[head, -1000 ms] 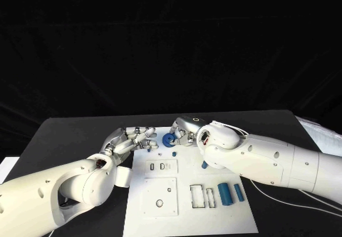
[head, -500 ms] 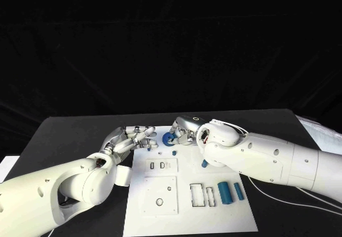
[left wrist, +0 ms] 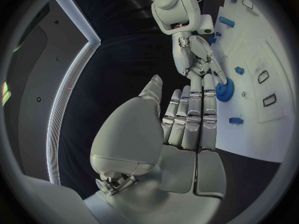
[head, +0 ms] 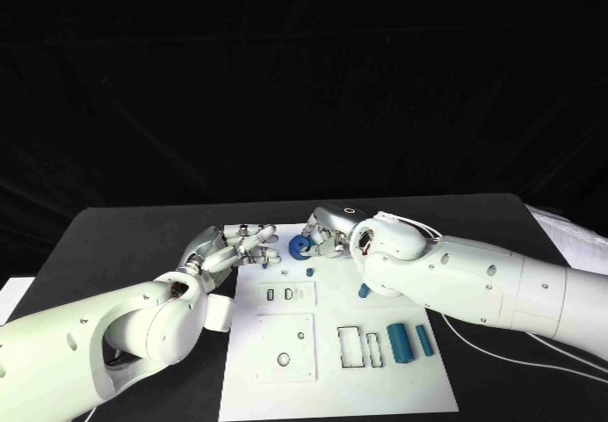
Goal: Assemble the parts on the task board
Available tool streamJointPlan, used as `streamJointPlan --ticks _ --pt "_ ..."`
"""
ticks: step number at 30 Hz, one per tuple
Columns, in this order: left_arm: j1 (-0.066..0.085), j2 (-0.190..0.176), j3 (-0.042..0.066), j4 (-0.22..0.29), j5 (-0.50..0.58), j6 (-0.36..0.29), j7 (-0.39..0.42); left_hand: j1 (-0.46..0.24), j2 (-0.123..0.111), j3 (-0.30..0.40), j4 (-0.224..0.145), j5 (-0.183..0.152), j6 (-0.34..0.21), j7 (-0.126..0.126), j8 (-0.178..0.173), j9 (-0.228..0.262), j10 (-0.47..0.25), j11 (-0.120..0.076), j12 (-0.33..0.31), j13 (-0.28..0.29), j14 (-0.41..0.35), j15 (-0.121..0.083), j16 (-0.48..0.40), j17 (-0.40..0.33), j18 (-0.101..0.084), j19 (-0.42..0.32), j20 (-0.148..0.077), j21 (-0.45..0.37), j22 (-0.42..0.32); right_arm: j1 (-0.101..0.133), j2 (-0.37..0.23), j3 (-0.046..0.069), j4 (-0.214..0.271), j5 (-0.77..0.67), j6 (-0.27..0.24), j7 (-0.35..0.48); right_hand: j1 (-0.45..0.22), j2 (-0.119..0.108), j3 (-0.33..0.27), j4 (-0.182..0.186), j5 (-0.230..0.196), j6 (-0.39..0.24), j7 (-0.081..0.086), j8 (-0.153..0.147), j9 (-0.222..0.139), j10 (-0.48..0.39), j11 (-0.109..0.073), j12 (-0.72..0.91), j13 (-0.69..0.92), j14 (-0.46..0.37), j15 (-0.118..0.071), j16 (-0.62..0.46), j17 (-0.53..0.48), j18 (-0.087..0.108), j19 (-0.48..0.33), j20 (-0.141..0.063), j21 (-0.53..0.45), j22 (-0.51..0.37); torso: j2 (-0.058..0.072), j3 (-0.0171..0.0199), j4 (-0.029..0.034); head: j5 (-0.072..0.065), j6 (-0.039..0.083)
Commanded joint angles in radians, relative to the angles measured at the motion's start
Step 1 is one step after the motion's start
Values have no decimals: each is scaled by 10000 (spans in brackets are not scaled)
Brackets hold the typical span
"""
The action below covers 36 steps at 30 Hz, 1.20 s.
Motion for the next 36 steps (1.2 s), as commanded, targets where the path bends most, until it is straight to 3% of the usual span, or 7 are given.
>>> streamJointPlan --ticks 1,13,18,21,27,31,36 --pt "11 5 7 28 -46 66 36 12 105 -5 -44 -26 -18 59 -58 -16 -34 30 -32 -12 27 61 -43 8 94 31 10 49 9 -53 -61 -41 -16 -169 217 -256 113 37 16 -72 -41 -48 -22 -23 11 75 9 57 26 786 -3 39 1387 -156 70 5 38 626 2 0 2 7 -14" --pt "11 -3 7 35 -46 57 52 15 106 -5 -50 -26 -22 62 -63 -17 -38 33 -36 -13 27 63 -47 14 94 31 11 50 9 -81 -255 -42 196 -155 113 -165 175 40 21 -101 -58 17 -35 8 25 124 0 170 110 794 -9 58 1426 -168 108 4 60 682 -1 0 0 1 -46" --pt "11 -6 7 26 -46 59 53 23 108 -4 -61 -24 -25 64 -67 -16 -41 34 -40 -13 27 64 -51 21 94 31 11 50 10 -108 -466 -41 450 -122 -570 25 216 75 37 -110 28 96 -51 38 38 154 -14 224 150 798 -20 65 1441 -171 121 -2 67 700 2 11 2 13 -50" --pt "11 -15 7 20 -46 63 53 23 108 -4 -61 -24 -25 64 -67 -16 -41 34 -40 -13 27 64 -51 21 94 31 11 50 10 -120 -726 -35 713 -46 -1370 311 224 74 38 -113 49 107 -54 41 40 150 -17 213 142 792 -22 53 1416 -170 119 -3 66 698 -5 7 -10 21 -51" --pt "11 -43 7 -13 -46 87 76 23 108 -4 -61 -24 -25 64 -67 -16 -41 34 -40 -13 27 64 -51 21 94 31 11 50 10 -83 -1531 49 1356 539 -2092 1087 294 55 52 -152 107 123 -60 37 38 127 -27 161 107 785 -30 37 1387 -165 102 -9 57 675 -23 11 -42 -6 4" --pt "11 -61 7 -56 -46 133 106 28 109 -5 -67 -24 -26 65 -69 -16 -42 35 -41 -13 28 65 -54 27 94 31 12 50 10 74 -2341 113 1798 1315 -1863 1781 396 -43 38 -225 73 82 -49 1 23 123 -21 177 127 774 -30 11 1344 -151 56 -15 30 613 -52 21 -82 -30 34" --pt "10 -43 7 -163 -46 228 160 44 110 -4 -88 -24 -14 47 -68 -11 -30 28 -38 -10 26 65 -64 41 94 29 13 50 10 250 -3420 143 1872 2193 -1571 2816 902 -107 146 -559 -103 134 -43 2 23 46 -25 69 68 749 -34 -46 1261 -116 -67 -20 -46 457 -138 58 -209 -40 70"
